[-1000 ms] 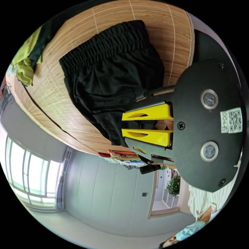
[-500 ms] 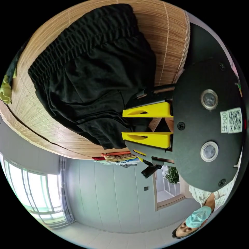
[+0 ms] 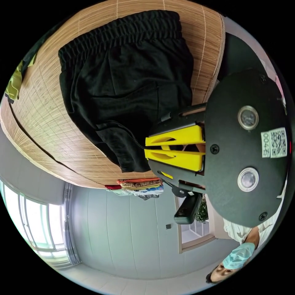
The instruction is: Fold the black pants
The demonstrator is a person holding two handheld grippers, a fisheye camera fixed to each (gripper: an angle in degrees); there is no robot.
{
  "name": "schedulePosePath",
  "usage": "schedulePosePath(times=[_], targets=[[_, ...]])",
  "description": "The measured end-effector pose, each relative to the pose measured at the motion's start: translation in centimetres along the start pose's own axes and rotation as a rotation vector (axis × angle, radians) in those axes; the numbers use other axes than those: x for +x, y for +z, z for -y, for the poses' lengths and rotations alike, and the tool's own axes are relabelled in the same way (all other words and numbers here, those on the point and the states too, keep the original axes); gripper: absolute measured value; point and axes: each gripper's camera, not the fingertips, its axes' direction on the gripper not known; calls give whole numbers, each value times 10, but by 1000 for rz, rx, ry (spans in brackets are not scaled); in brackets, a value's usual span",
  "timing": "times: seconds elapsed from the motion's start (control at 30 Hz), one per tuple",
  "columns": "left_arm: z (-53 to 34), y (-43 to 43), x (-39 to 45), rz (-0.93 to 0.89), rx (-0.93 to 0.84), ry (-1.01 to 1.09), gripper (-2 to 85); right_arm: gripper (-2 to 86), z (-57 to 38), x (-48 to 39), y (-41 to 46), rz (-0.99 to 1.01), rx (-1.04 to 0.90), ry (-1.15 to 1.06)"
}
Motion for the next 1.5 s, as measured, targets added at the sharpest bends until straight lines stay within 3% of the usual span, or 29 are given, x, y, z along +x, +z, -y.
schedulePosePath(times=[0.23, 0.53, 0.7, 0.77, 0.97, 1.27, 1.5], targets=[[-18, 7, -26, -77, 13, -207, 19, 54, 11, 6, -7, 82, 34, 11], [-42, -7, -25, -123, 67, -236, 12, 146, 39, 31, 2, 247, 42, 140], [-47, -13, -25, -128, 75, -242, 11, 91, 74, 11, 19, 136, -17, 126], [-48, -15, -26, -133, 74, -249, 11, 32, 89, -10, 29, -45, -52, 101], [-44, -40, -23, -118, 101, -254, 11, 4, 105, -95, 39, -245, -56, -85], [-15, -110, -10, -68, 161, -262, 12, -3, 90, -201, 28, -395, -69, -355], [34, -111, 37, -20, 122, -157, 16, -3, 75, -208, 6, -433, -32, -388]])
